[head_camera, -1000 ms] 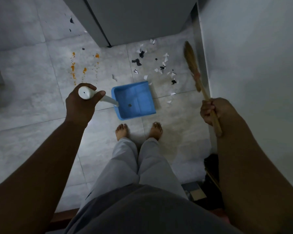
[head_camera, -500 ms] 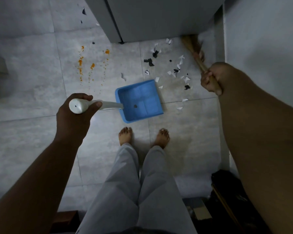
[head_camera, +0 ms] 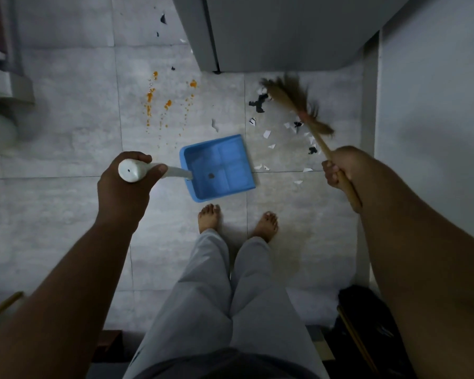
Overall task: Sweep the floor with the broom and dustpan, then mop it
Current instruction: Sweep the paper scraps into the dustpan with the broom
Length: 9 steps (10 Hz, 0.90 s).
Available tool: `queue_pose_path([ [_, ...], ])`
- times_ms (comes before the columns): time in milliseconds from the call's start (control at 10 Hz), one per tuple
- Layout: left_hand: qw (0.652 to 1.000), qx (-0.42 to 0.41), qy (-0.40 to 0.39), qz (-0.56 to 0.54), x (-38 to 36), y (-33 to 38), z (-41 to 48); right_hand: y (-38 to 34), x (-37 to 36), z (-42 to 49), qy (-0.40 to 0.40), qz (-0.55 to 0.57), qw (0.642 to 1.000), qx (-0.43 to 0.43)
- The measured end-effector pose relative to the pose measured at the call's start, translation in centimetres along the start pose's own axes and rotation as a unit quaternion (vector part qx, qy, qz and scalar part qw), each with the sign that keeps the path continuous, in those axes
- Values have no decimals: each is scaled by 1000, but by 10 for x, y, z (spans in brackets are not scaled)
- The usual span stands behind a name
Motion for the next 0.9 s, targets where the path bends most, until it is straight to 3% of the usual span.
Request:
queue_pose_path([
  [100,1000,-4,9,20,1,4,-3,26,5,-18,-43,20,997,-55],
  [400,999,17,22,20,12,-2,-16,34,6,-73,-17,15,1000,4],
  [600,998,29,45,18,25,-17,-28,-9,-31,-42,-32,-43,999,1],
  [900,998,36,42,15,38,-31,-38,28,-57,-49,-6,-146,987,-65],
])
Point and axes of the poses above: each hand's wrist, its own z-axis towards the middle knuckle, its own x-axis out of the back of the hand, y = z × x, the point moved 2 cm from there along z, towards the middle knuckle, and after that the axes turned 6 degrees about -y, right-handed, at the moved point
